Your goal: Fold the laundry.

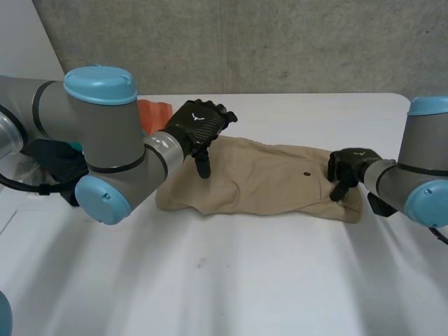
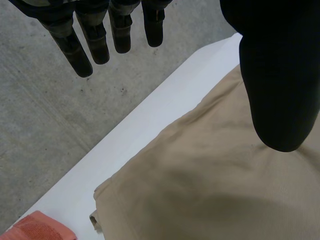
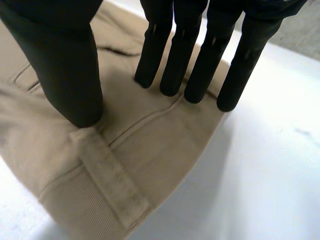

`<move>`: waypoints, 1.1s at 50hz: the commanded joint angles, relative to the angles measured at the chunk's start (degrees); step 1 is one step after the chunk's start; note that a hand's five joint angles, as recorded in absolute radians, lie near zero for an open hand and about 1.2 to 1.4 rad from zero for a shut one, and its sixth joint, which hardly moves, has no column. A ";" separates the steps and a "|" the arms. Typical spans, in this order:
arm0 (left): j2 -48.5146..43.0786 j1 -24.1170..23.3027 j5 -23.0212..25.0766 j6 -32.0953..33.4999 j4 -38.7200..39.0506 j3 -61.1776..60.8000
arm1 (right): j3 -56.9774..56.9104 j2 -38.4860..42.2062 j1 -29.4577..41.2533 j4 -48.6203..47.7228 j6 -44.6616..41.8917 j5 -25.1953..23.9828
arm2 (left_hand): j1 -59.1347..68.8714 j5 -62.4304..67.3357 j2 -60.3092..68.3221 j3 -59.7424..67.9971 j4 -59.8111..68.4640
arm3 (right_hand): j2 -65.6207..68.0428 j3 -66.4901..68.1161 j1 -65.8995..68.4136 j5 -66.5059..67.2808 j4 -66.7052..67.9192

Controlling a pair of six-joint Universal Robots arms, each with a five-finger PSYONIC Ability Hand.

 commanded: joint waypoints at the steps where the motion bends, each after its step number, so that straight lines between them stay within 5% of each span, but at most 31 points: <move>1: 1.05 0.02 -0.34 -0.24 -0.19 -0.11 | 5.68 -6.27 -0.17 -3.30 -0.38 0.21 | -0.63 -2.82 -1.52 -1.68 -0.97 | 10.41 10.45 10.30 11.20 10.65; 11: 5.18 -0.07 -2.27 -0.76 -0.63 -1.60 | 16.22 -14.44 0.62 -5.41 0.14 2.40 | -0.63 -2.82 -1.52 -1.68 -0.97 | 10.60 10.63 10.49 11.39 10.84; 17: 8.52 -0.07 -1.66 -1.99 -0.19 -3.71 | 26.59 -18.58 1.85 -11.03 1.64 3.02 | -0.63 -2.82 -1.52 -1.68 -0.97 | -31.57 -31.54 -31.68 -30.78 -31.33; 21: 9.66 0.02 -1.22 -2.70 -0.10 -4.51 | 31.43 -18.84 1.94 -16.39 1.73 2.85 | -0.63 -2.82 -1.52 -1.68 -0.97 | -35.86 -35.83 -35.97 -35.07 -35.62; 32: 9.14 0.28 -1.39 -3.31 -0.01 -4.86 | 32.76 -15.60 1.50 -25.71 0.50 4.42 | -0.63 -2.82 -1.52 -1.68 -0.97 | -10.14 -10.10 -10.24 -9.35 -9.90; 44: 8.87 0.81 -1.04 -3.49 0.07 -4.95 | 28.45 -9.62 1.41 -27.03 -2.05 6.10 | -0.63 -2.82 -1.52 -1.68 -0.97 | -6.42 -6.39 -6.53 -5.63 -6.19; 46: 8.78 0.81 -1.04 -3.58 0.07 -4.95 | 28.10 -9.44 1.24 -27.03 -2.05 6.62 | -0.63 -2.82 -1.52 -1.68 -0.97 | 12.64 12.67 12.53 13.43 12.88; 47: 8.78 0.81 -1.04 -3.58 0.07 -5.03 | 27.92 -9.44 1.06 -27.12 -1.97 7.41 | -0.63 -2.82 -1.52 -1.68 -0.97 | 33.61 33.64 33.50 34.40 33.85; 55: 8.96 1.16 -0.95 -3.58 -0.01 -5.03 | 31.51 -16.45 -4.99 -26.25 -4.14 7.42 | -0.63 -2.82 -1.52 -1.68 -0.97 | 33.82 33.85 33.71 34.61 34.06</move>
